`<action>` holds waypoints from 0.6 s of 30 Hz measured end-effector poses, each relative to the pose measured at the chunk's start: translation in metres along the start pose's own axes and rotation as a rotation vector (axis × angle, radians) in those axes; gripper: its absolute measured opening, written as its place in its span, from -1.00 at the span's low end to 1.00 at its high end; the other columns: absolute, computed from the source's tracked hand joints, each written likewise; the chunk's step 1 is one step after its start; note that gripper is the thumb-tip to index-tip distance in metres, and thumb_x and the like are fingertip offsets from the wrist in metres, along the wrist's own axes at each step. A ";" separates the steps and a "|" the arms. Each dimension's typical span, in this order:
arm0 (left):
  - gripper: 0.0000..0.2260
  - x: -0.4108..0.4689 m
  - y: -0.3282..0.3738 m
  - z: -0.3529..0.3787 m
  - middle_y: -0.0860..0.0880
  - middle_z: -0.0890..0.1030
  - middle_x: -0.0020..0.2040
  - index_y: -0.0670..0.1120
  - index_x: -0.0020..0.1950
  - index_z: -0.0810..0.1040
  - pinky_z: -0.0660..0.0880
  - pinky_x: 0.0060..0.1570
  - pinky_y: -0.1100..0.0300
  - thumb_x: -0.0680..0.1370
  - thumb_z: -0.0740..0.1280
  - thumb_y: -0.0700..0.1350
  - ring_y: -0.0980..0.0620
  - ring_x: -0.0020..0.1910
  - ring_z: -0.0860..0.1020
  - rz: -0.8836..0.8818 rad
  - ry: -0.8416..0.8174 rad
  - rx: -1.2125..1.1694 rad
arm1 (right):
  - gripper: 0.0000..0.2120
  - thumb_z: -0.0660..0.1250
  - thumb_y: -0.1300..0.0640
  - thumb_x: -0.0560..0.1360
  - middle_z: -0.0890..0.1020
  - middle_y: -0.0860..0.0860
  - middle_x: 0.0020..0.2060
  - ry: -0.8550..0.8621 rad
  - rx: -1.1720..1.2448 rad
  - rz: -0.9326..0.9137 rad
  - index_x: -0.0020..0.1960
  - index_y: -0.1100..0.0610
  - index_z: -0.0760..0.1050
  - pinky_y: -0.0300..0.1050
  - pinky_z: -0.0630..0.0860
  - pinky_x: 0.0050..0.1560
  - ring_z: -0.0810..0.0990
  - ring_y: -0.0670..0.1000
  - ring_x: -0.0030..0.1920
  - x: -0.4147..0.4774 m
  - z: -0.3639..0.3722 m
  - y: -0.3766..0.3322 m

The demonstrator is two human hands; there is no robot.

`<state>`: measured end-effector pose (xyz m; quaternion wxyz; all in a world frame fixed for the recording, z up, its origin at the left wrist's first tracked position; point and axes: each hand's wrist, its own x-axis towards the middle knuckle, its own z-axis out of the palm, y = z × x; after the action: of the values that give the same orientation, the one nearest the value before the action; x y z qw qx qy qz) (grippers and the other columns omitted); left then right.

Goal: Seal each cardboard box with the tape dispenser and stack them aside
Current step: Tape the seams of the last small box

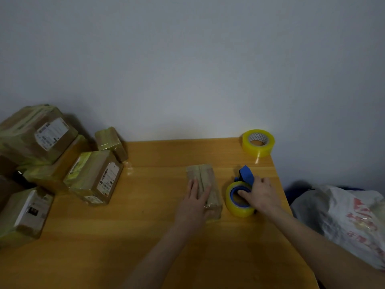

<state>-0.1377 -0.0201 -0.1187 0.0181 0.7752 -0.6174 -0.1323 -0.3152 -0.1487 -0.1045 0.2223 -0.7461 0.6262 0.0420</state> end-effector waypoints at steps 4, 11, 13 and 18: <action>-0.31 0.010 -0.004 -0.004 -0.08 -0.29 0.55 0.23 0.54 -0.14 0.14 0.45 -0.07 0.58 0.26 0.08 -0.06 0.52 -0.30 0.015 -0.002 -0.018 | -0.58 0.33 -0.19 0.51 0.54 0.06 -0.15 -0.165 0.044 0.079 0.02 0.18 0.42 -0.12 0.42 -0.28 0.56 0.06 -0.15 0.018 0.013 0.015; -0.23 0.014 -0.013 -0.007 -0.04 -0.28 0.56 0.14 0.55 -0.21 0.15 0.45 -0.03 0.57 0.30 0.04 -0.02 0.53 -0.28 0.005 -0.044 0.005 | -0.74 0.29 -0.05 0.56 0.51 0.06 -0.31 -0.214 0.210 0.142 -0.06 0.16 0.46 -0.12 0.37 -0.33 0.49 0.03 -0.33 0.036 0.021 0.022; -0.23 0.013 -0.014 -0.009 -0.02 -0.27 0.56 0.16 0.55 -0.17 0.16 0.45 -0.02 0.56 0.32 0.01 -0.01 0.53 -0.28 0.010 -0.041 -0.027 | -0.75 0.28 -0.02 0.58 0.49 0.08 -0.30 -0.223 0.279 0.133 -0.08 0.18 0.47 -0.10 0.35 -0.29 0.47 0.06 -0.31 0.037 0.019 0.018; -0.23 0.015 -0.017 -0.013 0.03 -0.24 0.56 0.18 0.55 -0.13 0.20 0.43 0.00 0.55 0.35 -0.03 0.02 0.53 -0.27 0.023 -0.041 -0.057 | -0.88 0.36 0.28 0.45 0.44 0.12 -0.36 -0.273 0.678 0.172 -0.21 0.24 0.43 -0.06 0.35 -0.34 0.40 0.08 -0.39 0.038 -0.004 0.010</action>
<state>-0.1160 -0.0321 -0.1118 0.0288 0.7642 -0.6227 -0.1654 -0.3175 -0.1864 -0.1173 0.5339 -0.5621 0.6297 -0.0502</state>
